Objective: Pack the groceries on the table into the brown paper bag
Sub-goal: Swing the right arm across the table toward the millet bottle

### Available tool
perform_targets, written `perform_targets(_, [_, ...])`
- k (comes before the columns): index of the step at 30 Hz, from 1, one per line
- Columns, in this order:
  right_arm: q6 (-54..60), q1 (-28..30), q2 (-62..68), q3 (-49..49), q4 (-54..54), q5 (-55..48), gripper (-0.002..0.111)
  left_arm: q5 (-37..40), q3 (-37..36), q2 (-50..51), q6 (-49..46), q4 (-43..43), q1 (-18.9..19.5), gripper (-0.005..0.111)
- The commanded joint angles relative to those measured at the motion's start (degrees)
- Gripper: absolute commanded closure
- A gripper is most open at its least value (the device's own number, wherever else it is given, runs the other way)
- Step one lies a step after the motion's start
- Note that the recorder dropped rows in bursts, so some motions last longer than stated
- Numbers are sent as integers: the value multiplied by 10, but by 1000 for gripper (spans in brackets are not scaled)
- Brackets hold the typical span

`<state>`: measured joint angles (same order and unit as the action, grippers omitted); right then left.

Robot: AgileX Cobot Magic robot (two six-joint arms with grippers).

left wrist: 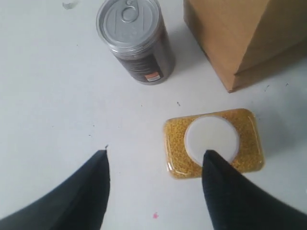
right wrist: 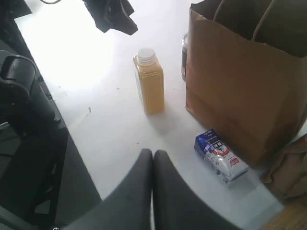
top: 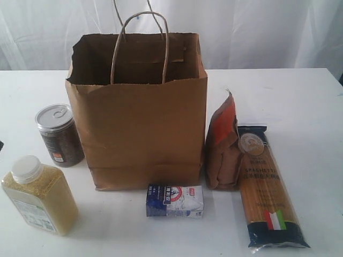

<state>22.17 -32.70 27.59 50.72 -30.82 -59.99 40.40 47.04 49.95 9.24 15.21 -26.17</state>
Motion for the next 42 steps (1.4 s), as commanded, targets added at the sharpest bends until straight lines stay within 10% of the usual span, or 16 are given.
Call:
perform_targets(1, [0,2,-1,-2,-7,-3,108,24,4,-12,-12,8,-4,46])
perform_targets(16, [8,2,5,-2,-48,-31,107,-56,-151,-13,-103,-10,-4,46])
perform_targets(22, [136,2,122,-2,-79,-27,56,-2,-130,-46,-77,-17,-4,46])
perform_targets(28, [268,-8,284,-2,-127,47,54,-4,-130,-127,-76,-64,-4,46])
perform_targets(42, [308,-268,560,-2,-92,391,54,-29,-133,-181,-27,-85,-4,46])
